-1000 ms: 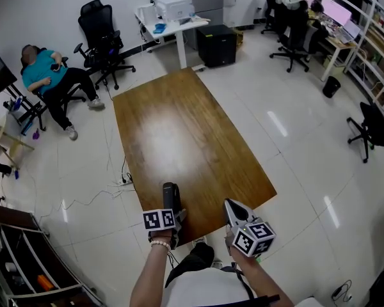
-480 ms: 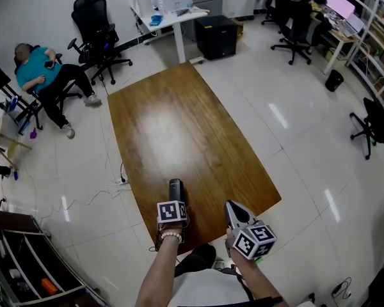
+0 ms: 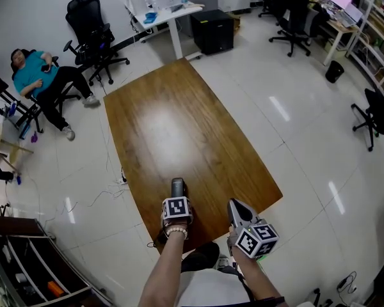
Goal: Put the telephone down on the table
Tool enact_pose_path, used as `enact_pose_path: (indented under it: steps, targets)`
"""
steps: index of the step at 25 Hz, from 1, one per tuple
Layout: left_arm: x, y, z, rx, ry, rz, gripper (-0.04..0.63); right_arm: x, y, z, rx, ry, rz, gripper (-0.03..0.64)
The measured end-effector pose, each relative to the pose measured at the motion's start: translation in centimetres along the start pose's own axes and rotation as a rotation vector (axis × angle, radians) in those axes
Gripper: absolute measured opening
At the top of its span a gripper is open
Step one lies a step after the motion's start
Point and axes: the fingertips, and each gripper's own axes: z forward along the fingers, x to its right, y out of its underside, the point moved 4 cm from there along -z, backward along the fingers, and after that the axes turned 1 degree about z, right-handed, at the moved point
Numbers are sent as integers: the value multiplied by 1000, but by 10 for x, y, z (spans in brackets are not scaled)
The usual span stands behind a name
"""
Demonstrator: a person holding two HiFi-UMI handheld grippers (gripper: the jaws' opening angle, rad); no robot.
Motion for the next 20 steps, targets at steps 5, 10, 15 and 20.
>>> enact_pose_path:
  steps: [5,10,15,20]
  targets:
    - [9,-1,-3,17,-53,5,288,3,0,-4,1,4,5,9]
    - [9,-4,-2,15,-74,-13,288,1,-8,-3,16,-8,-7,9]
    - [4,-2,-5,36,-110,-9,344,7,-11,-14,26,7,-4,9]
    - [3,-6,-24,158,-20,-55,393,20,-11,-27,29,27,-5,9]
